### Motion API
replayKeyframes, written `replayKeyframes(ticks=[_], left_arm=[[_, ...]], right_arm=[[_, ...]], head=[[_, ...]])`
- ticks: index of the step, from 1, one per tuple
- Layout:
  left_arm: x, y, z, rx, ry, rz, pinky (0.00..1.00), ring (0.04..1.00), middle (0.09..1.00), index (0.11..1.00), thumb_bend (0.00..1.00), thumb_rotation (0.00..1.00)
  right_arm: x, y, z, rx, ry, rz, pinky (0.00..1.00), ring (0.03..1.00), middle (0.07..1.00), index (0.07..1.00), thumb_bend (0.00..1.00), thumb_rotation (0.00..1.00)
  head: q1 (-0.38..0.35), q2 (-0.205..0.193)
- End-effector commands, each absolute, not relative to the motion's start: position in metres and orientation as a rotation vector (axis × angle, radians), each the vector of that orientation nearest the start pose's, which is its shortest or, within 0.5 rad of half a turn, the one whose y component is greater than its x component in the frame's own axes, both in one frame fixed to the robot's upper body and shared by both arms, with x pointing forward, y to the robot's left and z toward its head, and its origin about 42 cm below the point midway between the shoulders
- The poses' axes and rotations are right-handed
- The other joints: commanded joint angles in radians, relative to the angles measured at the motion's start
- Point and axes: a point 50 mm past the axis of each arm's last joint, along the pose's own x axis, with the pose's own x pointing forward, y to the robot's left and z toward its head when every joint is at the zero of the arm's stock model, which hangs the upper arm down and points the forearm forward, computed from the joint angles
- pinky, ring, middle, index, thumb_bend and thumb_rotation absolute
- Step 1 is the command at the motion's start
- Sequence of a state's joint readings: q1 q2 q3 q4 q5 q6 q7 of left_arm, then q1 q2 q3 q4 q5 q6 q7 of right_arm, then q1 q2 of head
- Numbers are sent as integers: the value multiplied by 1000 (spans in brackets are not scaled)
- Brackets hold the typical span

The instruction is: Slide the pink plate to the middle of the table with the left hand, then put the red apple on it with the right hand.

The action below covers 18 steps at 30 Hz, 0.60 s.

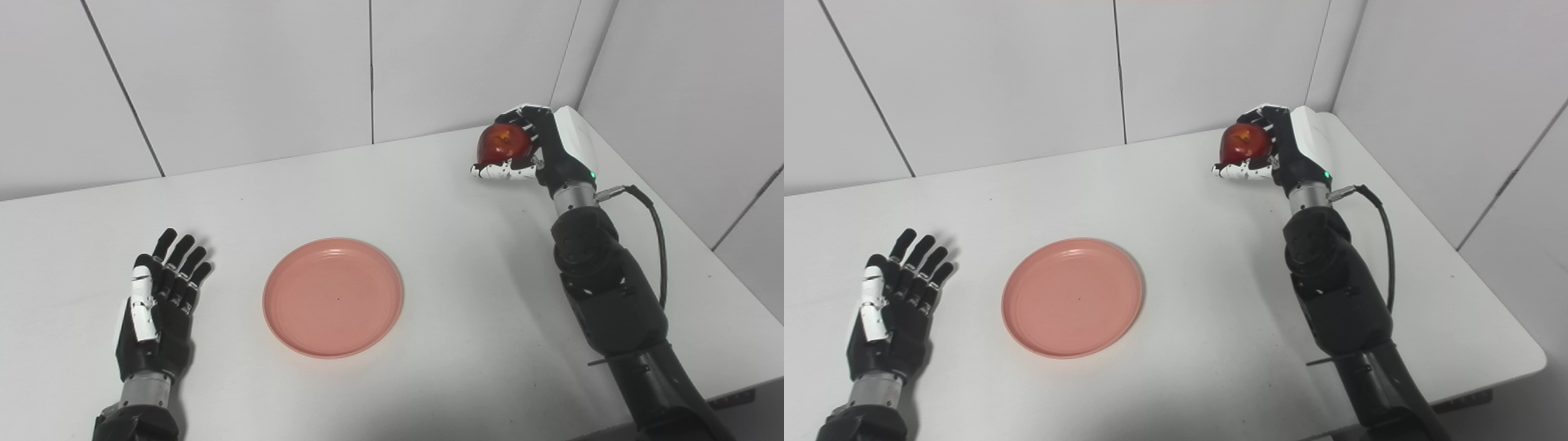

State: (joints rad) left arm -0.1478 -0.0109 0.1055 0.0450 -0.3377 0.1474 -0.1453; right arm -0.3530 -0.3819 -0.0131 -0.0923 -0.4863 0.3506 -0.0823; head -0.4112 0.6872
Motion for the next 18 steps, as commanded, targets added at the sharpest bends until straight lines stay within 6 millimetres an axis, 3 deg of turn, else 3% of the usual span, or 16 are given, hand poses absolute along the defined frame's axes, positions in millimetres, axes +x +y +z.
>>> replayKeyframes(ticks=[1, 12, 15, 16, 18], left_arm=[[326, 209, 112, -356, 58, -109, 892, 883, 891, 880, 366, 1000], [321, 197, 116, -350, 59, -93, 896, 883, 892, 878, 373, 1000], [320, 193, 118, -354, 61, -88, 894, 881, 891, 878, 374, 1000], [320, 192, 118, -355, 62, -86, 891, 880, 889, 876, 376, 1000], [319, 190, 119, -356, 64, -82, 891, 880, 890, 877, 377, 1000]], right_arm=[[381, -311, 272, -818, -254, -307, 401, 467, 509, 487, 514, 128], [373, -248, 284, -792, -330, -153, 377, 456, 500, 486, 515, 130], [371, -232, 287, -770, -347, -117, 342, 436, 496, 486, 515, 129], [370, -227, 287, -764, -358, -104, 277, 378, 493, 487, 515, 129], [371, -217, 286, -752, -384, -68, 321, 409, 494, 486, 515, 128]], head=[[10, 1], [82, 5], [110, 6], [113, 7], [127, 7]])
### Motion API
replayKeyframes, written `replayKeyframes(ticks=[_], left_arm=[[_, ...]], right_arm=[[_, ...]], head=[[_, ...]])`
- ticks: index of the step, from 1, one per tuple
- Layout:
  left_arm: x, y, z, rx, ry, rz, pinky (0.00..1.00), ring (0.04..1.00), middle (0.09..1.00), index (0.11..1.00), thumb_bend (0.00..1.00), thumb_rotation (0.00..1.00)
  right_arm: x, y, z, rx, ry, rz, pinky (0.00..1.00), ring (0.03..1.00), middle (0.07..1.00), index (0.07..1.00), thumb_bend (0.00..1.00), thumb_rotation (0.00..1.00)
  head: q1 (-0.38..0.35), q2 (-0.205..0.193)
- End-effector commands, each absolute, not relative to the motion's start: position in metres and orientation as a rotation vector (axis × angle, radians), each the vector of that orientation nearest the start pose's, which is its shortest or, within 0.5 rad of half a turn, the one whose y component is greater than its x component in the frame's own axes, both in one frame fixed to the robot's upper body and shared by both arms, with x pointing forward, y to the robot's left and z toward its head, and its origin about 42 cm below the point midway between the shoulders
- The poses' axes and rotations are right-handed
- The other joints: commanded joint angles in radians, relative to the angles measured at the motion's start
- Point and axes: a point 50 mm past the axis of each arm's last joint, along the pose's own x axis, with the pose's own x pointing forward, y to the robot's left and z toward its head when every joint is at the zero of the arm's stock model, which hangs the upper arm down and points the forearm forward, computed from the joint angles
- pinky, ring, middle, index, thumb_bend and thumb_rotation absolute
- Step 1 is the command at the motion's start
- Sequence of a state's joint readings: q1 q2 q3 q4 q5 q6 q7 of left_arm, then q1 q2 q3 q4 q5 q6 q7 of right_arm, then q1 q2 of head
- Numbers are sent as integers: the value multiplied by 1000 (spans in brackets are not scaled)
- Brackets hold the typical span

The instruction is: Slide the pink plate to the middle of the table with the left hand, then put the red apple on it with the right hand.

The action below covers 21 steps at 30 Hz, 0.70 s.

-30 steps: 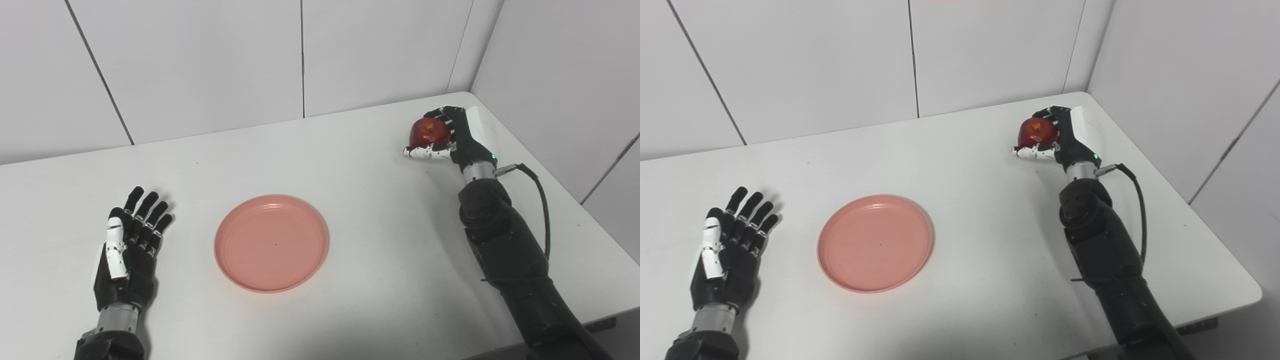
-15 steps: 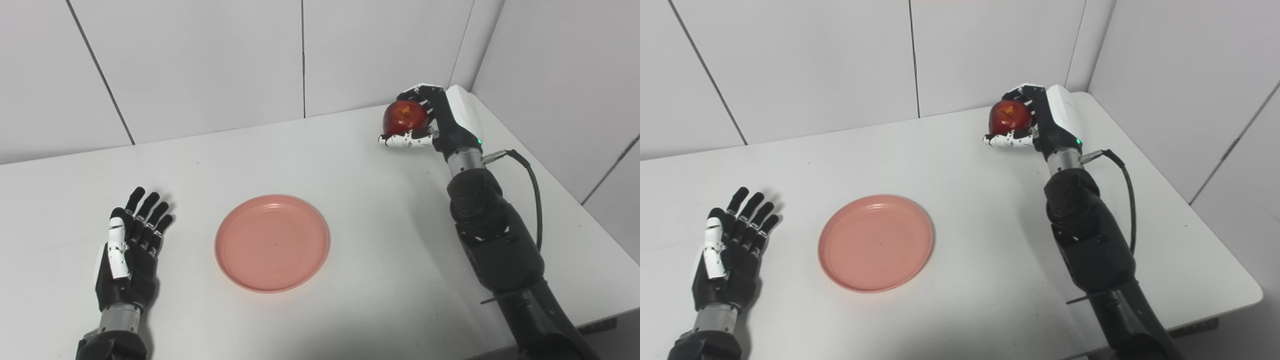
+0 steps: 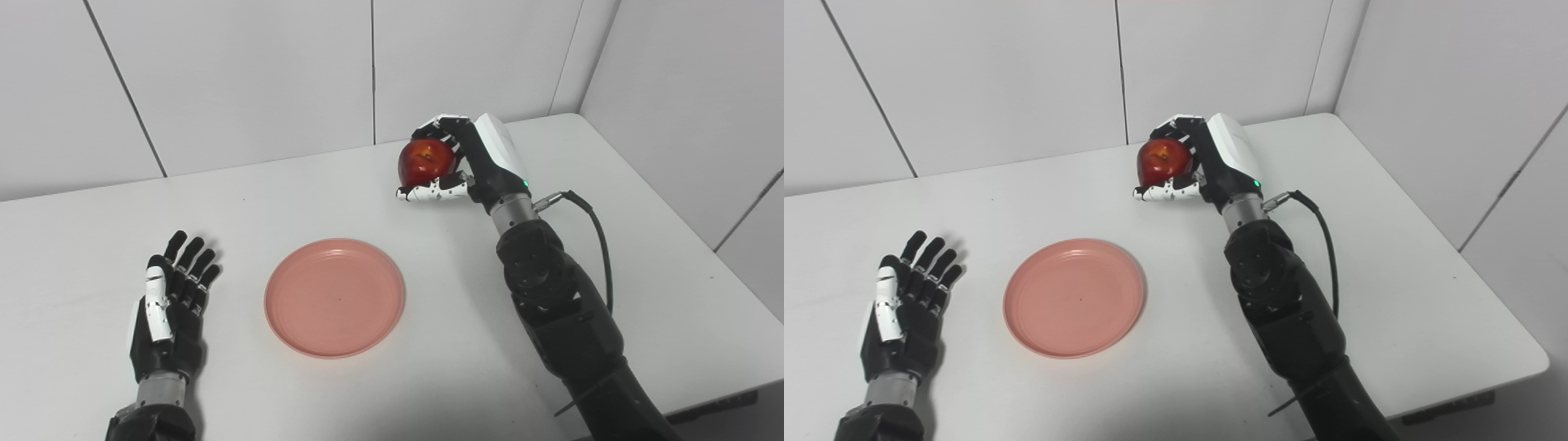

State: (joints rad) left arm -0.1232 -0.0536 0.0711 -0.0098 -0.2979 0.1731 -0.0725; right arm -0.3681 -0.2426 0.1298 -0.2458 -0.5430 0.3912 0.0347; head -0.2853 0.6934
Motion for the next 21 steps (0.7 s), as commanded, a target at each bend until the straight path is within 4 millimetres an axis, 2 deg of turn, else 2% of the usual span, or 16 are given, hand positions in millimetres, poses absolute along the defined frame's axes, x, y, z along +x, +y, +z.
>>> replayKeyframes(ticks=[1, 13, 21], left_arm=[[319, 189, 119, -356, 64, -83, 891, 881, 891, 878, 376, 1000], [314, 173, 124, -346, 53, -72, 883, 880, 887, 874, 375, 1000], [312, 166, 127, -328, 47, -73, 898, 890, 897, 885, 375, 1000]], right_arm=[[371, -212, 286, -746, -391, -51, 359, 433, 495, 486, 514, 128], [365, -161, 276, -715, -420, 68, 344, 421, 491, 485, 517, 131], [355, -139, 266, -686, -401, 145, 345, 422, 486, 485, 516, 128]], head=[[14, 2], [151, 15], [193, 22]])
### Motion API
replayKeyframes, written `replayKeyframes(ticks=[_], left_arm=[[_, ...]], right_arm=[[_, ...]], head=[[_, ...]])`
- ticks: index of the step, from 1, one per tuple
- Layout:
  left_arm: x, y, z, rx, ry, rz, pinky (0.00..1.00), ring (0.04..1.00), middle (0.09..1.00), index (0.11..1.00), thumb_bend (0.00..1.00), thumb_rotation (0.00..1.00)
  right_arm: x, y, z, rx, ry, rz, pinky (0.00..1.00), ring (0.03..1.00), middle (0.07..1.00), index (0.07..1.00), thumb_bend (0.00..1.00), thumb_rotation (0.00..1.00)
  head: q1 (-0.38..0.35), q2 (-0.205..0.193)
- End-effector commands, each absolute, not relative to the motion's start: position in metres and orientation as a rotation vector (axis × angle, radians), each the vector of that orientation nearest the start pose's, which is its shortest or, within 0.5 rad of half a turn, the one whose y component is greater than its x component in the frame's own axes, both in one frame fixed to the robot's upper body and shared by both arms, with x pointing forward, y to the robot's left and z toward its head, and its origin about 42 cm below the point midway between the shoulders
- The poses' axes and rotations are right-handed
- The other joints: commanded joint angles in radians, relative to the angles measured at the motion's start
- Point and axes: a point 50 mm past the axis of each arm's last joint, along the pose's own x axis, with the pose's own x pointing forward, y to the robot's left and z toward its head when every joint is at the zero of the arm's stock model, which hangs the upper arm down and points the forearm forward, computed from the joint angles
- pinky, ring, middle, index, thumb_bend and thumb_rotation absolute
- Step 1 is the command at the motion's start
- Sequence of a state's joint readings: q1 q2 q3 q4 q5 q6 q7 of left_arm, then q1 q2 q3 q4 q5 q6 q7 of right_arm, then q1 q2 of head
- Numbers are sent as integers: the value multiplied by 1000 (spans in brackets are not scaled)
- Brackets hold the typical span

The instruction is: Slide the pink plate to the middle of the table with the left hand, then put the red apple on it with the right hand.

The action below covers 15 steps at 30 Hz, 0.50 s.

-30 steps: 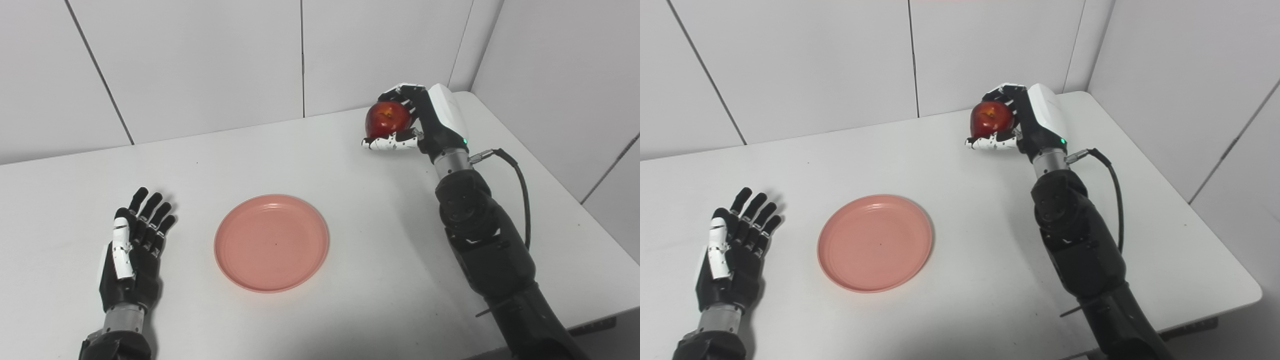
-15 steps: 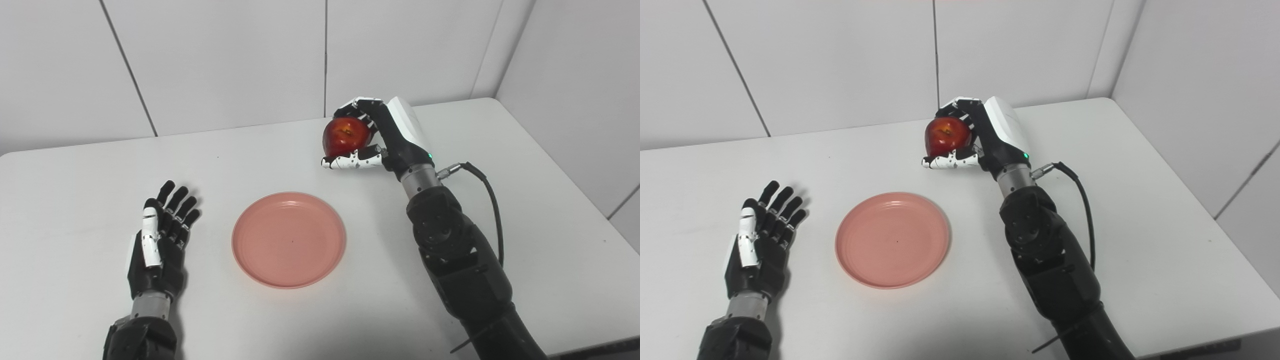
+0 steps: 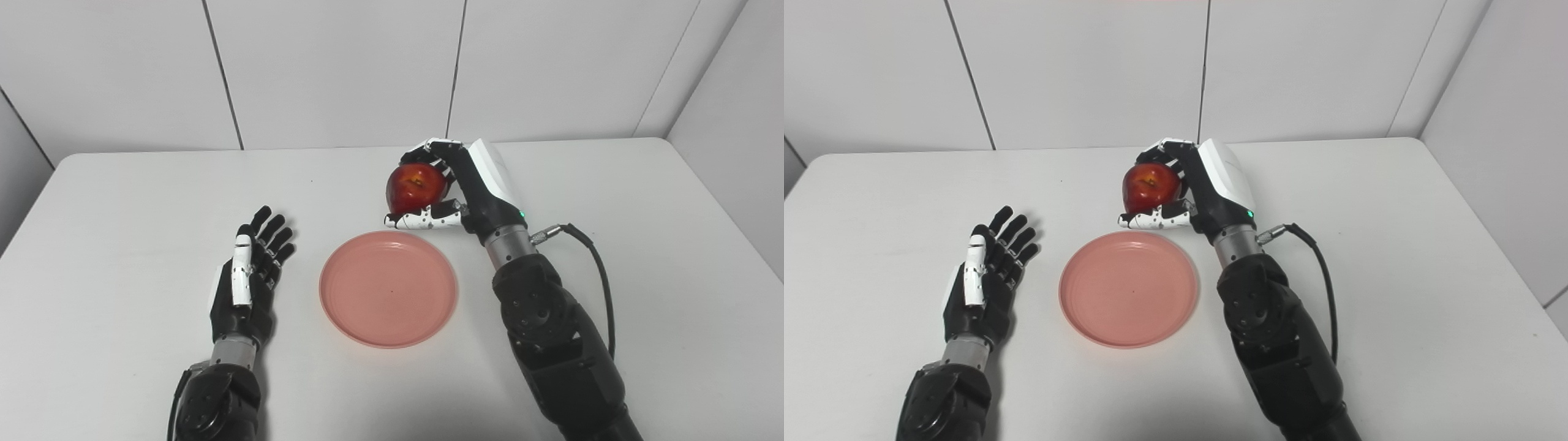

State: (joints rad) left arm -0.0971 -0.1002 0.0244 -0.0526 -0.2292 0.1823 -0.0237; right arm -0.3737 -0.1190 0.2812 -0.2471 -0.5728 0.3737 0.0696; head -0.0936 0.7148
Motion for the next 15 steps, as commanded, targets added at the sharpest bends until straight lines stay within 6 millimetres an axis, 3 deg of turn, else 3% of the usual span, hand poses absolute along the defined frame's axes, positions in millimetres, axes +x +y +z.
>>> replayKeyframes(ticks=[1, 15], left_arm=[[312, 166, 127, -328, 46, -73, 900, 891, 898, 886, 374, 1000], [311, 163, 131, -335, 43, -42, 892, 882, 889, 875, 369, 1000]], right_arm=[[354, -137, 265, -686, -398, 153, 340, 418, 487, 486, 516, 128], [347, -118, 240, -676, -370, 244, 328, 404, 488, 486, 516, 128]], head=[[1, 1], [34, 18]])
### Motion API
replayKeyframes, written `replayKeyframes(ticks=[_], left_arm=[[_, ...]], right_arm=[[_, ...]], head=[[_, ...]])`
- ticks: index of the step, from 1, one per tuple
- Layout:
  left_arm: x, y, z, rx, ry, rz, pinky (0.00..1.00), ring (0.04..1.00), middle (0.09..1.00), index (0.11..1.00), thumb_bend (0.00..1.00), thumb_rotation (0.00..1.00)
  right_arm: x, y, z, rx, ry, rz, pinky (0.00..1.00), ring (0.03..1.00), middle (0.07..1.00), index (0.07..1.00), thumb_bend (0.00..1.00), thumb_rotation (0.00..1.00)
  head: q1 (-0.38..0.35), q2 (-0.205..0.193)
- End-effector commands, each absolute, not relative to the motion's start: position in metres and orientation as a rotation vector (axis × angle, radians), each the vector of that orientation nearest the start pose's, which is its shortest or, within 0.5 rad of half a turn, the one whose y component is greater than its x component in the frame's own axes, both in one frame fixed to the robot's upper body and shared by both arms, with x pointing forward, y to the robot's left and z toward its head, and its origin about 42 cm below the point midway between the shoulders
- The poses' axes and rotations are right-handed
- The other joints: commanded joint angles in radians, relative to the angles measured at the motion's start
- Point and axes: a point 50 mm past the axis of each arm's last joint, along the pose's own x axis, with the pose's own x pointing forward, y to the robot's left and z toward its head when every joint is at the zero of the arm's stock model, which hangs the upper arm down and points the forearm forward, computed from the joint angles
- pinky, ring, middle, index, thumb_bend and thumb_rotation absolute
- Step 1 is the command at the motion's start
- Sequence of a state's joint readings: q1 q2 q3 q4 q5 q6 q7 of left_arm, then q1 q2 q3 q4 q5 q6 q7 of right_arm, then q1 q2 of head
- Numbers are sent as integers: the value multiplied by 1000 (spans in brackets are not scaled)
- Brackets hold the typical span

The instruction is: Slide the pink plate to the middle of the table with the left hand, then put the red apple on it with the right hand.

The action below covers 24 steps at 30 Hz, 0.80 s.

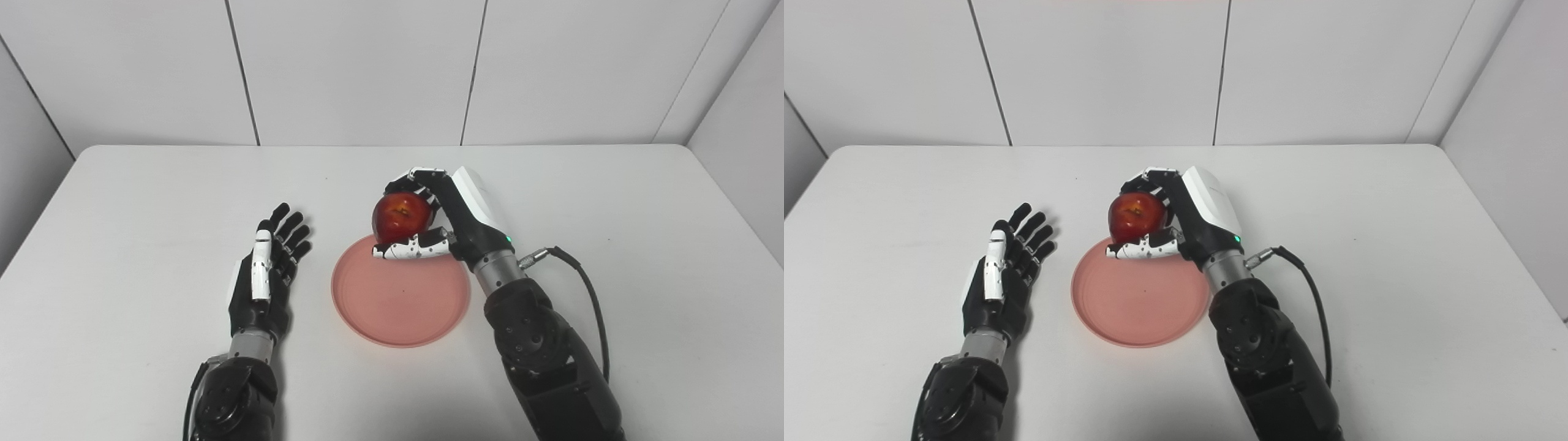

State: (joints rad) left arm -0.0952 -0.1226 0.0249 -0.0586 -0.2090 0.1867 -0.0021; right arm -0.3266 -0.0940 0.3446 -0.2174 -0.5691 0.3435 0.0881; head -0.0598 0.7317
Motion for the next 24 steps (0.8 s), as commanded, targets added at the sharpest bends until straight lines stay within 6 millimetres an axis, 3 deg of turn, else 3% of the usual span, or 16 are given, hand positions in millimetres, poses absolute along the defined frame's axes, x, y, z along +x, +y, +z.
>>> replayKeyframes(ticks=[1, 24], left_arm=[[312, 163, 131, -339, 41, -41, 889, 881, 888, 874, 368, 1000], [314, 163, 133, -337, 41, -33, 889, 879, 887, 871, 371, 1000]], right_arm=[[346, -118, 237, -678, -363, 245, 330, 406, 489, 486, 516, 128], [339, -113, 200, -696, -272, 305, 342, 413, 493, 486, 516, 129]], head=[[1, 2], [10, 18]])
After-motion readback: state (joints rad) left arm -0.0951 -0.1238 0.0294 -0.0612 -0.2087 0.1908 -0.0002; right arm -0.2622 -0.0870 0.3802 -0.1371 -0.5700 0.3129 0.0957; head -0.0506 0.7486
